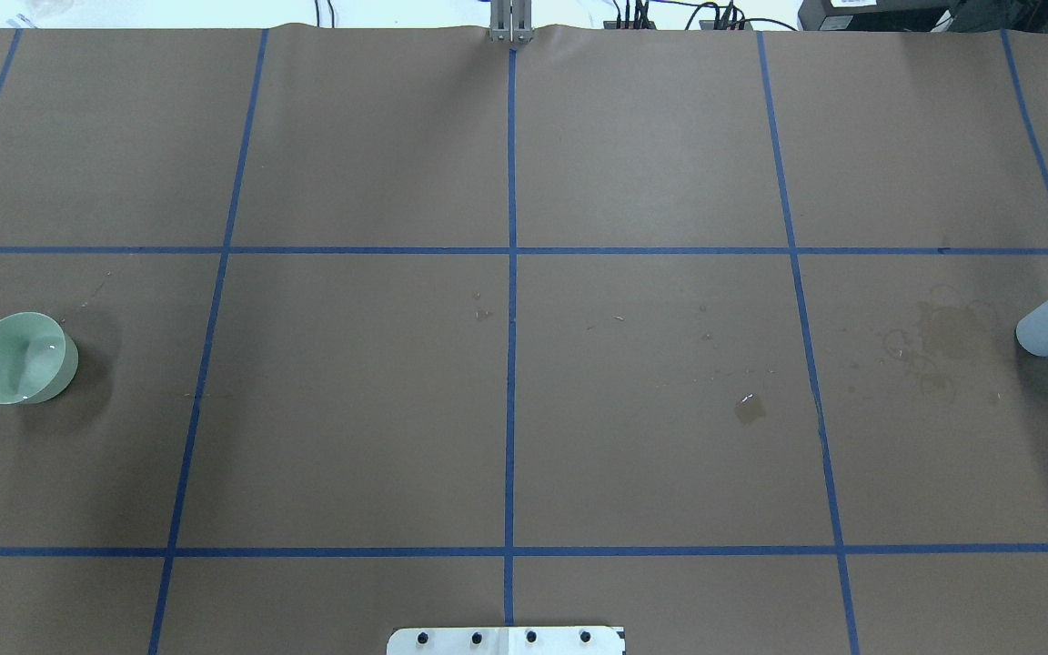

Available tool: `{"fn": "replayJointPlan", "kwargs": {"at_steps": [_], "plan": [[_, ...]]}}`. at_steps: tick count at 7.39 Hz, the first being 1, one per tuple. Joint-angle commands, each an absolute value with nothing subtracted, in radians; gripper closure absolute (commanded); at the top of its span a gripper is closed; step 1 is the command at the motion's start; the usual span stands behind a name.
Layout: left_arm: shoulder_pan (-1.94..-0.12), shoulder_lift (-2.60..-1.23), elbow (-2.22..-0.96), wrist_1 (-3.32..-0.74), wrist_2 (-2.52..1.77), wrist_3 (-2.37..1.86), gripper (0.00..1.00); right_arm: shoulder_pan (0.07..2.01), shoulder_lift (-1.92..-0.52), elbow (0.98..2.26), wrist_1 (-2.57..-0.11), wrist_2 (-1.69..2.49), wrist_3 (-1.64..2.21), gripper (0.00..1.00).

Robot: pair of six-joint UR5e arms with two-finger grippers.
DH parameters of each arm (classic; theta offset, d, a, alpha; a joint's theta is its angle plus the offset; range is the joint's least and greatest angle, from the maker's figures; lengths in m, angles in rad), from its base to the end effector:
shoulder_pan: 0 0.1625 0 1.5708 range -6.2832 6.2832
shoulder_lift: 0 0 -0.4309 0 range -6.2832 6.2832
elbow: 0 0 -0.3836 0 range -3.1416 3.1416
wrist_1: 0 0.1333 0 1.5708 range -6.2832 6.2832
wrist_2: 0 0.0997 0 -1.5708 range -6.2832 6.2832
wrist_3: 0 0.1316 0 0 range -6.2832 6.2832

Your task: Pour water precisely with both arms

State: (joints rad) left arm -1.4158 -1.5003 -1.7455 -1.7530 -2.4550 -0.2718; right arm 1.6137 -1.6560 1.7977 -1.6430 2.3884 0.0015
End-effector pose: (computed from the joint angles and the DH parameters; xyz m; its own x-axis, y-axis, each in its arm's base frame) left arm 0.0415 -0.4696 0.6043 0.6106 0.0478 -0.7905 0.0164 0.9972 0.0730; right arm 0.0565 -0.4468 0.6205 0.6855 -0.0198 0.7278 -0.0438 0.9967 0.0683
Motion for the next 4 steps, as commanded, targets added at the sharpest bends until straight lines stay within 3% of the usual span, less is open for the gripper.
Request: {"fn": "replayJointPlan", "kwargs": {"at_steps": [1,4], "plan": [[-1.309,-1.502,-1.726,-1.880,-2.442,-0.441,0.00,1.614,-1.657,1.798,-1.643,2.388,0.002,0.00],[-1.113,-1.440,-1.648,-2.248,-2.280,-0.751,0.00,1.614,-1.655,1.798,-1.641,2.391,0.002,0.00]]}}
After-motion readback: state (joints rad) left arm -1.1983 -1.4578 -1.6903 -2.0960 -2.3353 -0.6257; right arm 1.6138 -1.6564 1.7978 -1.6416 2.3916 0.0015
